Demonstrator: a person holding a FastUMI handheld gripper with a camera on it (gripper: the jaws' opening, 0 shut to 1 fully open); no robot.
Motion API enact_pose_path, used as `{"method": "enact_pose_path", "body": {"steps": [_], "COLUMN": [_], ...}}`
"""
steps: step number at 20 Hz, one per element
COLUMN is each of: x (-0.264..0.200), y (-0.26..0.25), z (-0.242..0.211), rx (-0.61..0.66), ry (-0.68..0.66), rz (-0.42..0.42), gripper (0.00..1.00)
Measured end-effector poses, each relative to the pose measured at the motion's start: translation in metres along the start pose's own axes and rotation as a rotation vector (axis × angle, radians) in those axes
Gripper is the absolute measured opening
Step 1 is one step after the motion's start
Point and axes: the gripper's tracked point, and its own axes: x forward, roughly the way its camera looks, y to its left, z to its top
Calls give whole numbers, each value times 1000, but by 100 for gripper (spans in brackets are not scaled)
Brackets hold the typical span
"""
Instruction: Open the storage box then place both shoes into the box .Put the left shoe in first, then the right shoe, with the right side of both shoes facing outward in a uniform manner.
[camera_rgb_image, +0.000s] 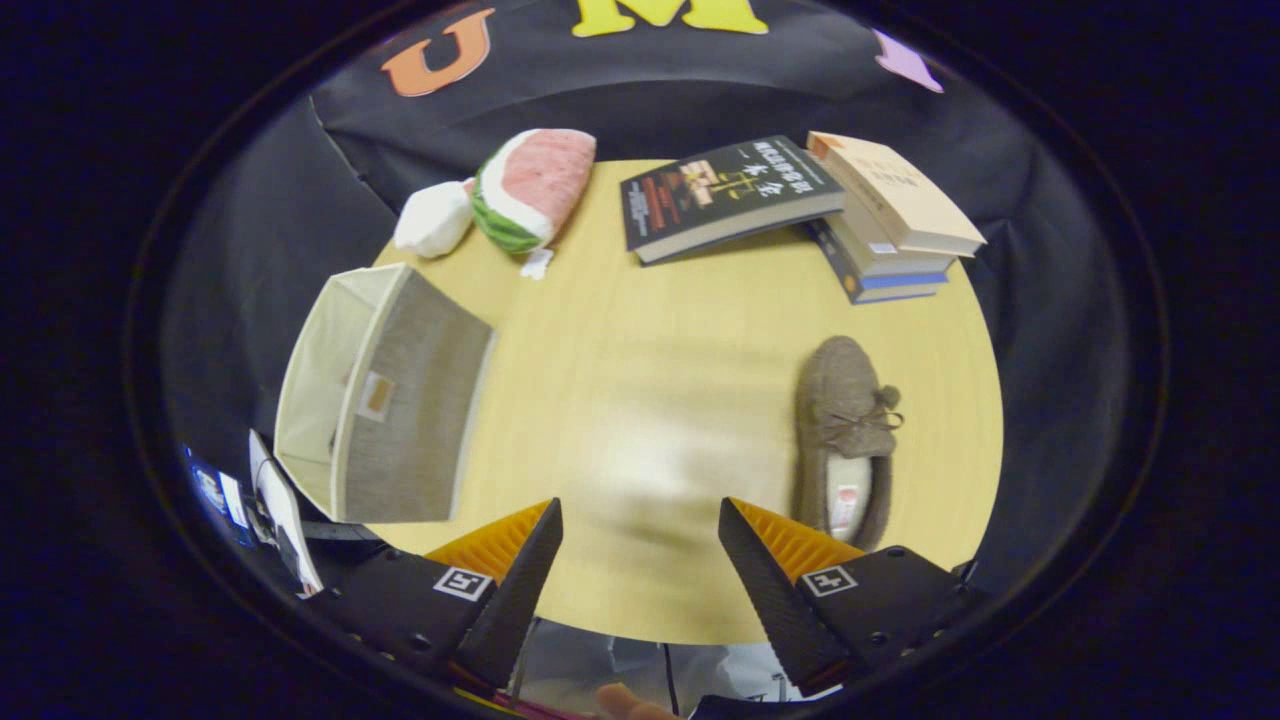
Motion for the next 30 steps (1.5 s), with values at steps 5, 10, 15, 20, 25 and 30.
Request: {"method": "enact_pose_path", "body": {"steps": [5,10,15,20,25,30], "x": [13,42,79,96,96,84], "y": [-113,-191,-217,-195,-184,-178], "z": [2,-12,-17,-17,-18,-19], "rx": [18,20,29,44,33,84], "ry": [-37,20,72,93,95,91], "rz": [-132,-233,-257,-167,-167,-137], "gripper": [96,95,90,66,18,5]}}
